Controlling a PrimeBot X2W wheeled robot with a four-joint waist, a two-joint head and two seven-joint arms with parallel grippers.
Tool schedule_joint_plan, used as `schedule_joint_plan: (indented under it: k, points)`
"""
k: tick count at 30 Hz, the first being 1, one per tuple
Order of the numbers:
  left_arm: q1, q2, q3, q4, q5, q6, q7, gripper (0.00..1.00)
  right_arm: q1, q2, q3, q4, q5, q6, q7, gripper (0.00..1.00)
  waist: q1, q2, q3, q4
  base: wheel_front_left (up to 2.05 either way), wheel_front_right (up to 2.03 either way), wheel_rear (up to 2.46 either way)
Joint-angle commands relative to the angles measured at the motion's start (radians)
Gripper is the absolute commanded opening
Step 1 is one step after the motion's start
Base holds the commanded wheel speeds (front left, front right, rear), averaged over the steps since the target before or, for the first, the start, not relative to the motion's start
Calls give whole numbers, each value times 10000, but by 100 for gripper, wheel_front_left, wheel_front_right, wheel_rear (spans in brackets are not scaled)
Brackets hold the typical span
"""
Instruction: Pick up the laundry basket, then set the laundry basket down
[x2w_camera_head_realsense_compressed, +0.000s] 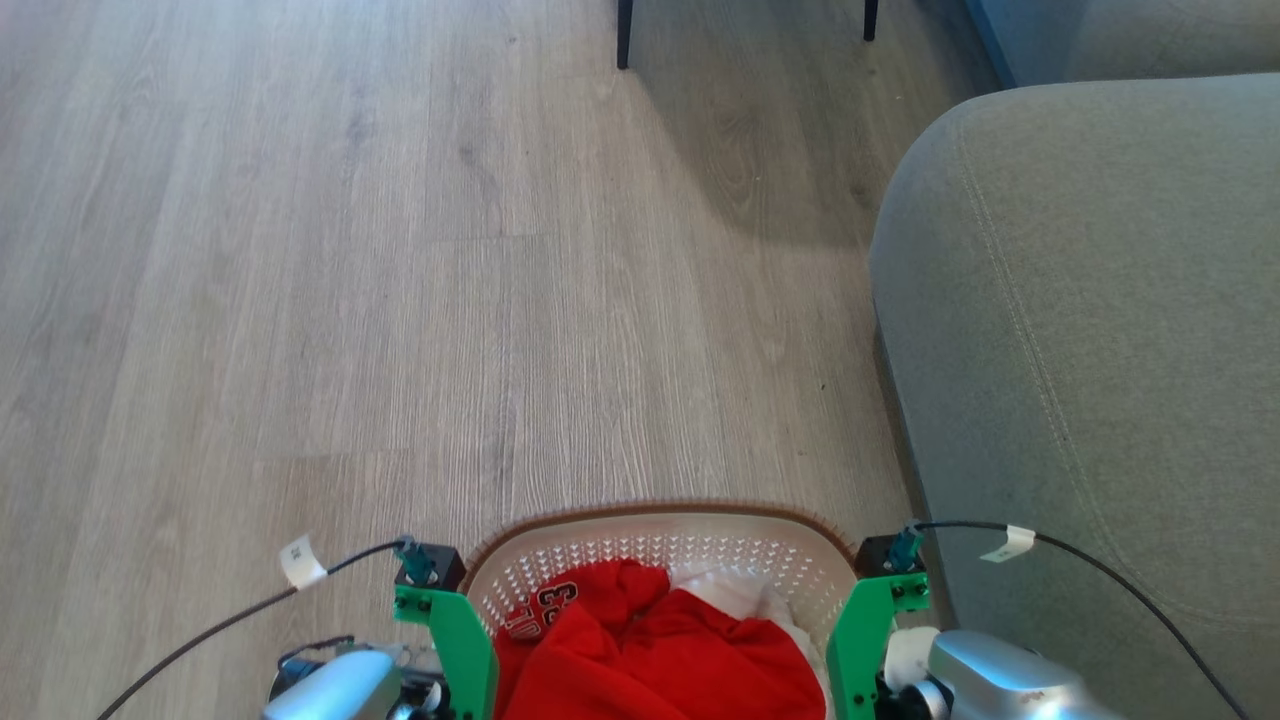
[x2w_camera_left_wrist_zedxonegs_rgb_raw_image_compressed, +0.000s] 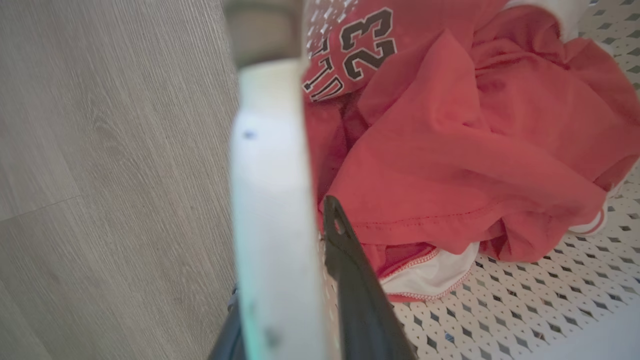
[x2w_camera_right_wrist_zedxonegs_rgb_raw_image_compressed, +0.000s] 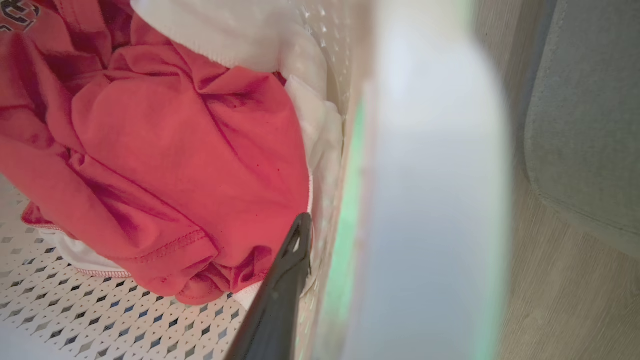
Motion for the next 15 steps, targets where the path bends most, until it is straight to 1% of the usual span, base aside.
schedule_joint_plan:
  k: [1,15]
  points:
    - [-304,52,-176,-107,125,-242,35,0,-699,45,20,-317,48,79,-185,0,0,0,5,4,0,0,0]
    - [-426,5,-177,-34,181,-242,-58,0,-810,2,46,-349,79,79,-245,0,0,0,238,20,0,0,0]
